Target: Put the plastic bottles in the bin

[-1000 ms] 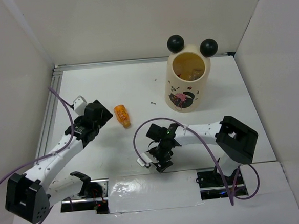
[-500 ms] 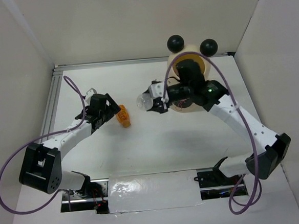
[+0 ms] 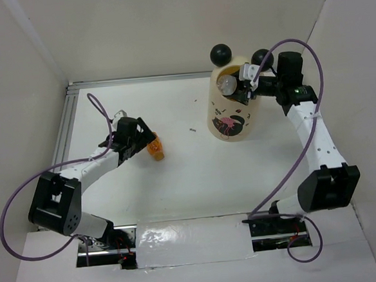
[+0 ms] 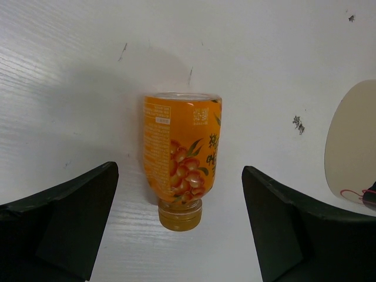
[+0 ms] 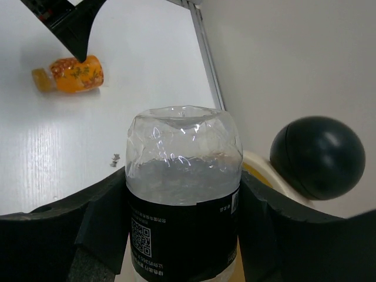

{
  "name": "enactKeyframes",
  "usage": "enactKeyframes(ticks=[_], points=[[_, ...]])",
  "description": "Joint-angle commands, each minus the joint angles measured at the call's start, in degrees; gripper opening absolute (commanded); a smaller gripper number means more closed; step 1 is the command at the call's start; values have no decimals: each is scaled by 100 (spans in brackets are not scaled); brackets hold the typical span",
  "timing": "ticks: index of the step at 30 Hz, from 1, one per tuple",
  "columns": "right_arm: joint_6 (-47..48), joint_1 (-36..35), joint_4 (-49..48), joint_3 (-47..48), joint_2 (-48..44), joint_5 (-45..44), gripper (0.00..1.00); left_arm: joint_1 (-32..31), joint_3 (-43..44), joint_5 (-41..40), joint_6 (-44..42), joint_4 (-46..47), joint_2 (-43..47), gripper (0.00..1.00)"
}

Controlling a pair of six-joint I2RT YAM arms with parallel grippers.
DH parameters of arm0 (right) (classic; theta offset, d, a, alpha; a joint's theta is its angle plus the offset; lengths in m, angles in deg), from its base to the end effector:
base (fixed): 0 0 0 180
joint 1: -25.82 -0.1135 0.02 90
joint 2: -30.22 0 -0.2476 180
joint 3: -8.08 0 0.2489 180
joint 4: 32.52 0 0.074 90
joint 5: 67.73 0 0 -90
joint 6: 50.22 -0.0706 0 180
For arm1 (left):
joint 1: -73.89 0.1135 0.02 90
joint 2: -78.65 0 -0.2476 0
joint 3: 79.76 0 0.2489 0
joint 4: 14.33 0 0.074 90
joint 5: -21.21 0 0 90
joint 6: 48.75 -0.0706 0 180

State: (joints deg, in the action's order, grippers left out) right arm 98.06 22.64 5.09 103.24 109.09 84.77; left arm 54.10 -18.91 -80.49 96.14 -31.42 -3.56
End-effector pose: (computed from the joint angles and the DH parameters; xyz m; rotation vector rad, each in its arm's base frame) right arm 0.3065 0.0797 0.3875 -1.4046 1.0490 0.3595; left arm 0.3157 -0.0984 0.1792 -0.7904 2.1273 -0.4792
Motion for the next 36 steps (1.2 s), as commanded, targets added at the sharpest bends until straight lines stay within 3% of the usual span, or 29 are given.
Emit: enactKeyframes(ticks=[1,2,4,12,19,27,29,30,31,32,35,36], points=[[707,195,398,490,451,780,52,-95,215,-7,-146,156,-102,99],[815,273,594,588,541,903,70,-95,215,-7,-146,155,-102,99],[816,326,693,642,594,1018,78,-156,215,-60,-207,155,-163,99],[878,581,385,395,515,1071,80,-341,338,-235,-207,155,-488,99],[615,837,1035,1142,235,1739,80,-569,618,-771,-207,33,-848,99],[614,1495,1781,573,-599,2222,80,-702,1418,-1571,-260,-415,-1927,98],[614,1644,1862,449,-741,2311,80,-702,1761,-1633,-339,-757,-2166,89],[614,1810,1931,396,-872,2380,80,-702,1762,-1703,-339,-811,-2167,69],[614,1899,1993,317,-934,2485,80,-702,1692,-1704,-417,-681,-2115,60],[614,1996,2089,317,-1022,2486,80,-789,1596,-1634,-522,-584,-1975,44],[684,2225,2326,317,-1075,2565,77,-1017,1296,-1581,-760,-276,-1062,26],[685,2225,2397,369,-1076,2470,72,-1235,1296,-1511,-970,-145,-799,18]])
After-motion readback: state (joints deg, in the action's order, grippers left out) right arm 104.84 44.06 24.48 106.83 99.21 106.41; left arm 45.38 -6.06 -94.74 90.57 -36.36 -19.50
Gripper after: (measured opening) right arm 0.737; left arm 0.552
